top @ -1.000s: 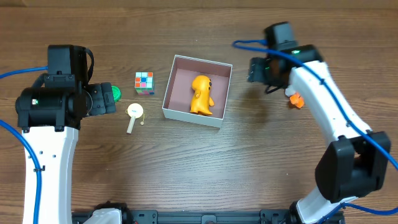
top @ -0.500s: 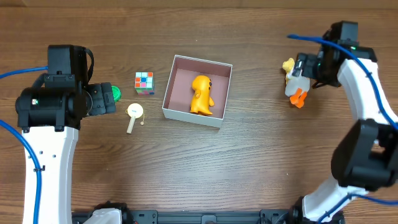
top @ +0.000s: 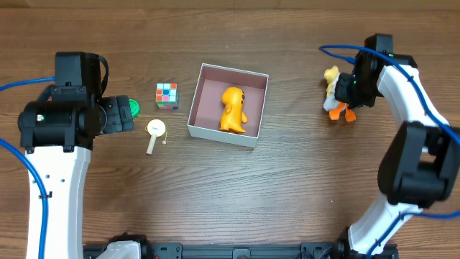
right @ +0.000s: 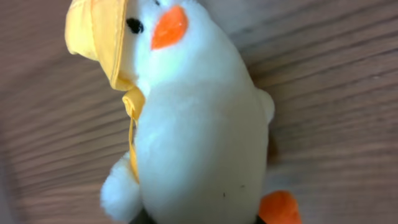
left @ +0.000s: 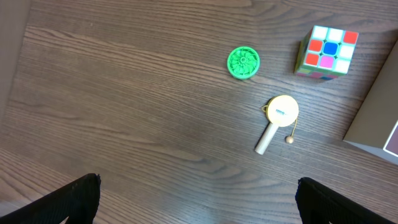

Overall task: Pack container
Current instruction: 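Carry the duck into the box beside the dinosaur and release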

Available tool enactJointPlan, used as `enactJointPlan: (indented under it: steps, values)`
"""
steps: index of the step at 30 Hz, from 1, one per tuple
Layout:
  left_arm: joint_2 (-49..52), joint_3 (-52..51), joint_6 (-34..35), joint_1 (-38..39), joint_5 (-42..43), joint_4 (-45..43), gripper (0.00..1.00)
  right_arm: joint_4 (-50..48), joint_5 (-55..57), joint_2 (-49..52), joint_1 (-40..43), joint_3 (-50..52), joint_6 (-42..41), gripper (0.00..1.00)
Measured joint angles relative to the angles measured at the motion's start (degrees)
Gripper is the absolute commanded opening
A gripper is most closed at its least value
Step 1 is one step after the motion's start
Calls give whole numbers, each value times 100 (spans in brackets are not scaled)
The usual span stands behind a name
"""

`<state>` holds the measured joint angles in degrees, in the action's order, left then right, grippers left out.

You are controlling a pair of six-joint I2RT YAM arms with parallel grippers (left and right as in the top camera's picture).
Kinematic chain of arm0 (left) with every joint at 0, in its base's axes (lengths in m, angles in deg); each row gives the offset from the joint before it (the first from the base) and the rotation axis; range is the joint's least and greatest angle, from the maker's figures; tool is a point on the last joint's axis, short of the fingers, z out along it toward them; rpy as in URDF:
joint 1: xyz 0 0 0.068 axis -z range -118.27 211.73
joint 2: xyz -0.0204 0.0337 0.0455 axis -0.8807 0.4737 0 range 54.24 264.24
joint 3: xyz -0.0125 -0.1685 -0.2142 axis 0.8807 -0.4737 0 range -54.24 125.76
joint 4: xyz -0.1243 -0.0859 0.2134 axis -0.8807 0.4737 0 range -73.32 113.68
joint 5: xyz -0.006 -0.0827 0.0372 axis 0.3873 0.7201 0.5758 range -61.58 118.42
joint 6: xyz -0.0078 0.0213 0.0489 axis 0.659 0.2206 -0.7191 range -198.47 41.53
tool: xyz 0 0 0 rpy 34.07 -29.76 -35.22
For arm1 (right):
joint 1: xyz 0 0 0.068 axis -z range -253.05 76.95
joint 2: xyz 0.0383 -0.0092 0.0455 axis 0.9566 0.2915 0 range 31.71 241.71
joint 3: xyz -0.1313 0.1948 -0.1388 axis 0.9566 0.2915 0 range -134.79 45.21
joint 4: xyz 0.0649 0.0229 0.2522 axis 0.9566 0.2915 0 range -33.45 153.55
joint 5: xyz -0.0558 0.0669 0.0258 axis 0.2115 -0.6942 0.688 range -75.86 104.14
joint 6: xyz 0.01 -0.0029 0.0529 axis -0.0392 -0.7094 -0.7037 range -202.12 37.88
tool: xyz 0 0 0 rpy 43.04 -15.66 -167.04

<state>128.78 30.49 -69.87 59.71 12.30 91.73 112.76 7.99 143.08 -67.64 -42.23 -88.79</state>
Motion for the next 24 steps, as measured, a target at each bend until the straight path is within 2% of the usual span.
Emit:
enactJointPlan:
  steps: [2, 5, 6, 9, 17, 24]
  values:
    - [0, 0, 0, 0, -2, 2, 100, 227, -33, -793, -372, 0, -297, 4]
    - [0, 2, 0, 0, 0, 0, 100, 407, -68, -1674, -1040, -7, -778, 4]
    - [0, 0, 0, 0, 0, 0, 100, 431, -140, -2057, -1486, -39, -890, 4]
    - [0, 2, 0, 0, 0, 2, 100, 234, -133, -2262, -2282, -63, -1458, 4]
    - [0, 0, 0, 0, 0, 0, 100, -393, 219, -1270, -3775, 83, -2793, 4]
    - [0, 0, 0, 0, 0, 0, 100, -470, 822, -254, -3945, 138, -3407, 4]
